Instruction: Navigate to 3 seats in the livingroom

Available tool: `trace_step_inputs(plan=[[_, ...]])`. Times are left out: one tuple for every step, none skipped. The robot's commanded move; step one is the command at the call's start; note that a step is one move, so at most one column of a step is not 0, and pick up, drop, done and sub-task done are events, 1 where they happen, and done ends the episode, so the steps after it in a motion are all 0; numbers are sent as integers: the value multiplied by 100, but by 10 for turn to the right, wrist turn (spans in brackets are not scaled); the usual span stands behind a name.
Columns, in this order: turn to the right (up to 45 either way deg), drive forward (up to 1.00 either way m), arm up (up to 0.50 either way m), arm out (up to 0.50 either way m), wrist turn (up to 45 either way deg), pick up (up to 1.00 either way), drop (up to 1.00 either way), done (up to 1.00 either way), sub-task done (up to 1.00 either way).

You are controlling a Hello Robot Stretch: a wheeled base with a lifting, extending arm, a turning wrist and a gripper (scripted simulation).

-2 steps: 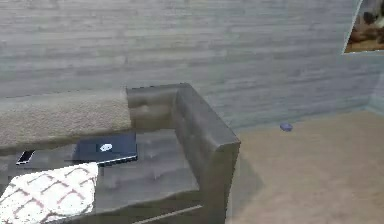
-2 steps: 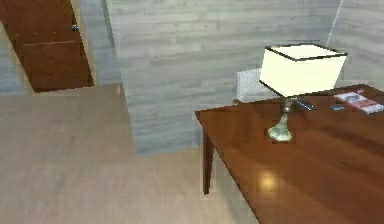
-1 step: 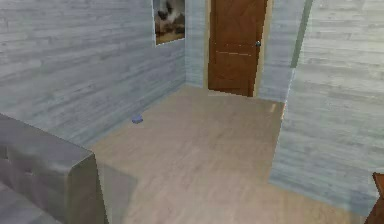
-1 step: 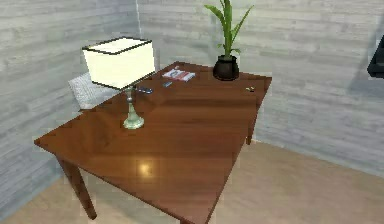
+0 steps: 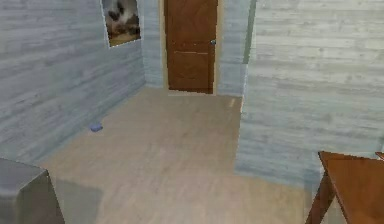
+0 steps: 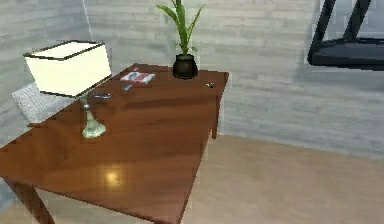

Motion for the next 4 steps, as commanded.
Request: trace_step_inputs(plan=[[0, 95, 0, 0, 0, 0, 0, 0, 0], [450, 0, 0, 0, 0, 0, 0, 0, 0], [450, 0, 0, 0, 0, 0, 0, 0, 0], [0, 0, 0, 0, 0, 0, 0, 0, 100]])
